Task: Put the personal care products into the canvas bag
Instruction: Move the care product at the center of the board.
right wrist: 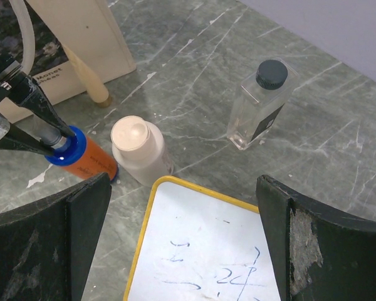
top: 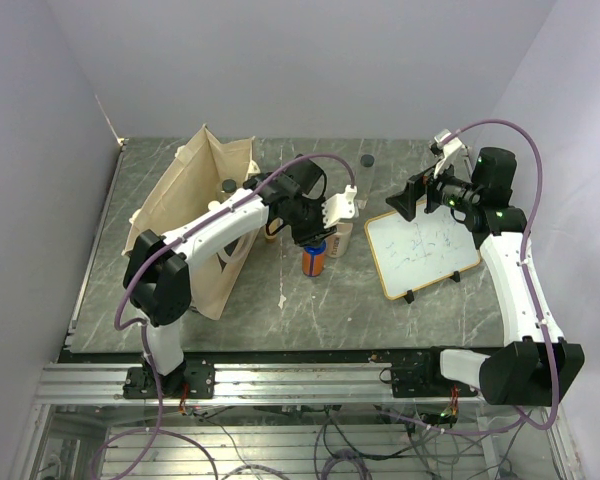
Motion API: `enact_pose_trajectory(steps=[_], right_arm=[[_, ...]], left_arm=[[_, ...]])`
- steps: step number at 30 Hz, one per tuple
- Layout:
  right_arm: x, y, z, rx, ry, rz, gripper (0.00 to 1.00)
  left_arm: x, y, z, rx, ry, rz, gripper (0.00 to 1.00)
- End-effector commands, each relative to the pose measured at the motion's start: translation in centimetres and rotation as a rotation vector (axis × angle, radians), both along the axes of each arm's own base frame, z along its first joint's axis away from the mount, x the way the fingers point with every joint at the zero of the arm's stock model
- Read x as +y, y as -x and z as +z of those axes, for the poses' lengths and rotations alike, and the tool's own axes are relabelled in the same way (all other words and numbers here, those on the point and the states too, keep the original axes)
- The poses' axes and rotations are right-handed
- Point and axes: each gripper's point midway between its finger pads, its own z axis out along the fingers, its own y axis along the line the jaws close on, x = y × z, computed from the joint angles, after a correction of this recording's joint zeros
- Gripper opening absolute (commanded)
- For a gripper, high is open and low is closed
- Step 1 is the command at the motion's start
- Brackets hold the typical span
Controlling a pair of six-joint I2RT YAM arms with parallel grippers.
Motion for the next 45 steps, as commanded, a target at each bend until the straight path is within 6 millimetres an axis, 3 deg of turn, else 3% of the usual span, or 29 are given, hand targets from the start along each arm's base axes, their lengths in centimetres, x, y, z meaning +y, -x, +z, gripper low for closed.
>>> enact_pose_trajectory(steps=[1,11,29,38,40,45], right_arm=[[-0.2,-0.1,0.0,-0.012,-0.004,-0.003,1.00],[-0.3,-0.2,-0.1,-0.010,-0.006,-0.005,1.00],[-0.4,0.2,0.0,-0.013,-0.019,-0.006,1.00],[-0.4,0.3,0.1,-0.013,-0.023,-0.008,1.00],[-0.4,0.2,0.0,-0.011,-0.026,-0.009,1.00],[-0.4,0.1,0.1,-0.009,-0.032,-0.006,1.00]], left_arm=[[-0.5,-0.1,2.8,-0.019,0.043,0.023,0.07],[0.7,0.9,5.5,-0.060,0.079,0.019,0.07],[1.2,3.0,2.2,0.080,0.056,0.066,0.07],[1.6,3.5,2.2,0.090,0.045,0.051,0.37],[1.7,3.6,2.3,0.082,0.042,0.044,0.49],[2.0,3.3,3.4,0.042,0.043,0.038,0.65]])
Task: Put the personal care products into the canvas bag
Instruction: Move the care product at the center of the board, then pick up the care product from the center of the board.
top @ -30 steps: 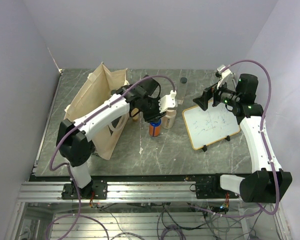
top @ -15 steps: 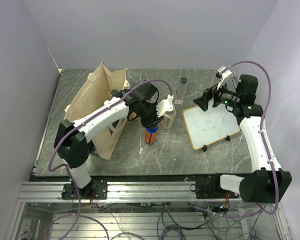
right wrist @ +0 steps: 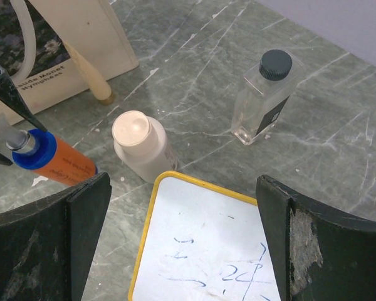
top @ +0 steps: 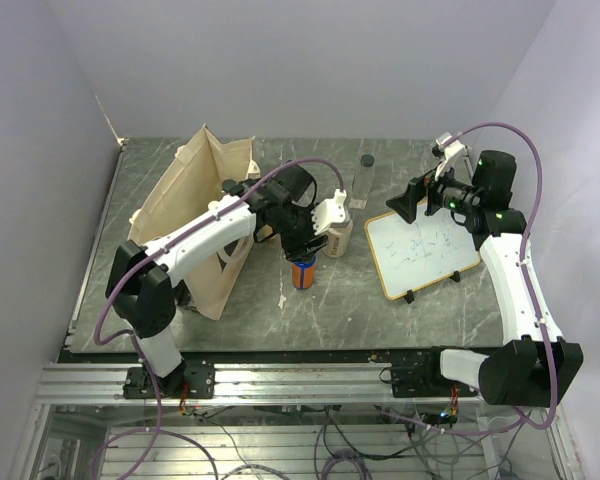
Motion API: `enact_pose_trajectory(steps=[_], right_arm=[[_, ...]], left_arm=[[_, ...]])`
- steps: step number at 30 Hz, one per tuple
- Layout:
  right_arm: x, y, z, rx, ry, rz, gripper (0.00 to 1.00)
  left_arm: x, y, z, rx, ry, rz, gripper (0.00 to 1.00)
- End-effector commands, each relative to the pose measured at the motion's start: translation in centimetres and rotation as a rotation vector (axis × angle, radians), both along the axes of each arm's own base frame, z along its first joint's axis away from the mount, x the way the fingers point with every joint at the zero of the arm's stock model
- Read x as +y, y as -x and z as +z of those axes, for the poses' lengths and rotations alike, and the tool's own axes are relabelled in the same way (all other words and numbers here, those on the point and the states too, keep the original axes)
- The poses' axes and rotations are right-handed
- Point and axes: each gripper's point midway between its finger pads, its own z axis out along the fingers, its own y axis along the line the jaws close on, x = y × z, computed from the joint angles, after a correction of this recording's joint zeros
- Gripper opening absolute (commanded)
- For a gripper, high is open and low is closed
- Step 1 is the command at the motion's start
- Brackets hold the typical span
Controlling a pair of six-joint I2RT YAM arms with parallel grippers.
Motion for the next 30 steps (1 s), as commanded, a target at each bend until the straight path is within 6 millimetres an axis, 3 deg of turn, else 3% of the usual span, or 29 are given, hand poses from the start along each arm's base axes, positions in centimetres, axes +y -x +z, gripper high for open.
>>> enact_pose_trajectory(steps=[1,6,14,25,30], right_arm=[[-0.1,-0.1,1.0,-0.034,-0.014,-0.001,1.00],[-0.1,-0.1,0.8,-0.031,-0.016,0.000,1.00],[-0.1,0.0,0.7,-0.035,-0.013,-0.002,1.00],[-0.3,0.2,0.5,-0.034,-0.011,-0.005,1.00],[-0.2,0.2,0.4,-0.032,-0.015,-0.003,1.00]], left_arm=[[-0.5,-0.1,3.4,-0.069,0.061,-0.036,0.67],[0.1,0.1,4.1,-0.088,0.028,-0.086,0.72],[0.6,-0.1,2.2,-0.074,-0.054,-0.171,0.67],[0.1,-0.4,1.4,-0.040,-0.066,-0.179,0.45],[0.2,-0.2,2.0,-0.043,-0.058,-0.172,0.50]])
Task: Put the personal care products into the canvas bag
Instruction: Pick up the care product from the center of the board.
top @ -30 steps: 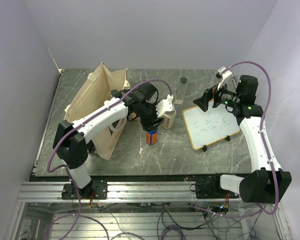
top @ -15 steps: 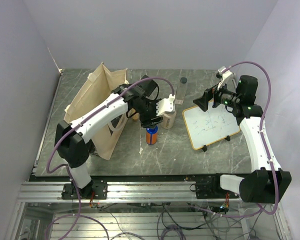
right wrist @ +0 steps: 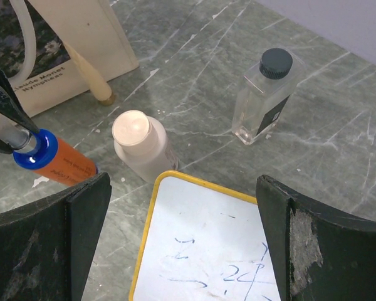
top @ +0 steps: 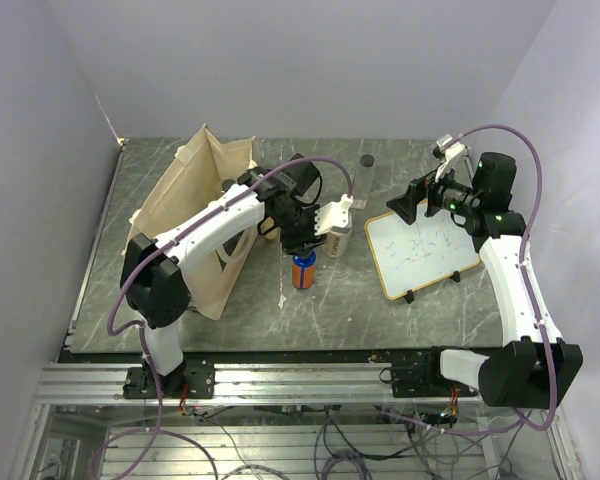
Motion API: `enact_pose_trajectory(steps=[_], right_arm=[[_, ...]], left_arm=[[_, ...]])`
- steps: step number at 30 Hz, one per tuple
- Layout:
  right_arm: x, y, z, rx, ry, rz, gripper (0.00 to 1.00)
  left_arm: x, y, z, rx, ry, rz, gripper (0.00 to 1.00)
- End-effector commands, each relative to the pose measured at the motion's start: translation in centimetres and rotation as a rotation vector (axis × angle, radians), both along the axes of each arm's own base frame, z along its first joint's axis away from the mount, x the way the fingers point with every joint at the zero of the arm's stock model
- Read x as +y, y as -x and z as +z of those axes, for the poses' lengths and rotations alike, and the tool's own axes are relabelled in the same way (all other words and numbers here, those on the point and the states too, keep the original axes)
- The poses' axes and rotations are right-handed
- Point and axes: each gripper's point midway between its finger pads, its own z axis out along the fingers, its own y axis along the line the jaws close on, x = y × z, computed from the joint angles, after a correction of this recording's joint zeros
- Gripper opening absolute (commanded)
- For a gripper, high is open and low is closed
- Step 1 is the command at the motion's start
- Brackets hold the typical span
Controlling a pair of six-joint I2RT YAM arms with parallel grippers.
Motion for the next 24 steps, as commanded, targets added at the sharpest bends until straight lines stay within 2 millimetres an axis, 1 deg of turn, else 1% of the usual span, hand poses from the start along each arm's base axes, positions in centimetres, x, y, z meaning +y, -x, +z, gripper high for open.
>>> enact_pose_trajectory(steps=[1,4,6,13,21,24], right_arm=[[-0.2,0.1,0.5,-0.029,-0.005,0.000,1.00],[-0.2,0.1,0.5,-0.029,-0.006,0.001,1.00],[-0.2,0.1,0.5,-0.029,-0.007,0.003,1.00],[-0.1,0.2,0.5,-0.028,-0.011,0.004,1.00],[-0.1,0.2,0.6,-0.028,-0.013,0.007,1.00],[-0.1,0.2,0.5,-0.025,-0.014,0.006,1.00]], left_arm=[[-0.3,0.2,1.8,-0.012,0.037,-0.012,0.52],[-0.2,0.4,2.4,-0.016,0.051,-0.010,0.55],[-0.2,0.5,2.5,-0.020,0.052,-0.009,0.56],[-0.2,0.4,2.4,-0.011,0.044,-0.009,0.49],[-0.3,0.3,3.1,-0.023,0.062,-0.002,0.53],[-0.3,0.3,3.0,-0.022,0.057,-0.003,0.50]])
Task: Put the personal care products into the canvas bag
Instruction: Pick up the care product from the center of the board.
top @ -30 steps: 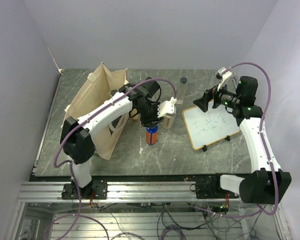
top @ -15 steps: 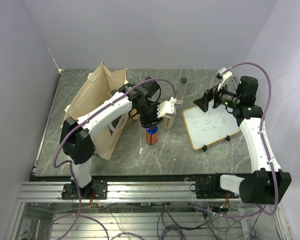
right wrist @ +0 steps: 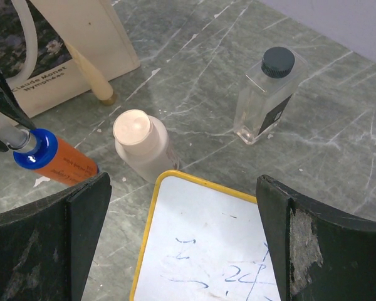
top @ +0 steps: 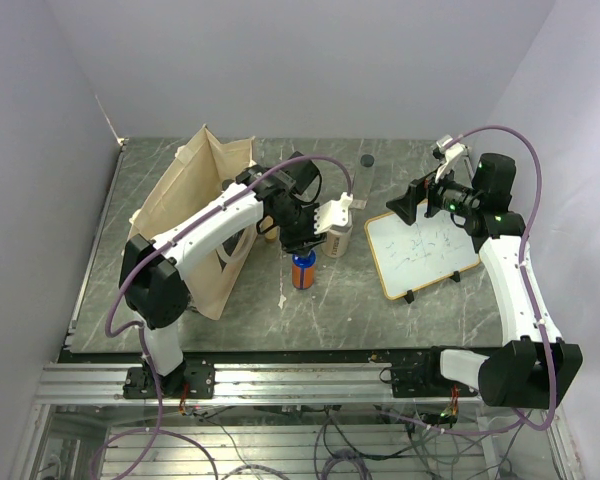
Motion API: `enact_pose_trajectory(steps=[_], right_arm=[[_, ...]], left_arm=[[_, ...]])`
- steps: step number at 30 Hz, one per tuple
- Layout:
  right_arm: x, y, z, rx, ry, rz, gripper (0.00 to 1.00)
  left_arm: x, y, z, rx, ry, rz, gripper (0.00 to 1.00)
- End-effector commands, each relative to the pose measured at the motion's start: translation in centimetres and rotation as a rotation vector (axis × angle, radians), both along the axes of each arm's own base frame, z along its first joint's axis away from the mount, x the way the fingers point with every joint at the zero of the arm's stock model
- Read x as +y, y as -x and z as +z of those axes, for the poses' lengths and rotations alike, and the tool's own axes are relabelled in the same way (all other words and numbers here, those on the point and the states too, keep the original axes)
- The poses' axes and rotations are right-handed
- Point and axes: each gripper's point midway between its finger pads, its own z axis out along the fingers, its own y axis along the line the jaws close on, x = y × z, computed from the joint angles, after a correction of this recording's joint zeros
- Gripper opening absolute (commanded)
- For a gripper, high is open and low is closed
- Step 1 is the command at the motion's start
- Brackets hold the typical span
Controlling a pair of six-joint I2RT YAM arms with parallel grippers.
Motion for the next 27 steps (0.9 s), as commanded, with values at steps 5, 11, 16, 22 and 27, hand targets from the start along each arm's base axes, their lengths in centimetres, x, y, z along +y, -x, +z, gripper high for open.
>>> enact_pose_trajectory(steps=[5,11,16,22,27], right_arm=[[-0.1,0.1,0.7,-0.027,-0.011,0.004,1.00],[-0.1,0.1,0.6,-0.025,-0.012,0.005,1.00],[-0.1,0.0,0.6,-0.025,-0.012,0.005,1.00],[-0.1,0.1,0.5,-0.026,-0.009,0.005,1.00],[-0.1,0.0,0.4,-0.020,-0.011,0.004,1.00]], left_arm=[[-0.2,0.1,1.8,-0.015,0.030,-0.004,0.37],[-0.4,0.1,1.8,-0.004,0.029,-0.007,0.19],[-0.2,0.1,1.9,-0.004,0.027,0.001,0.07],[-0.1,0.0,2.9,-0.018,0.044,0.038,0.07],[-0.1,-0.2,4.9,-0.050,0.079,0.080,0.07]])
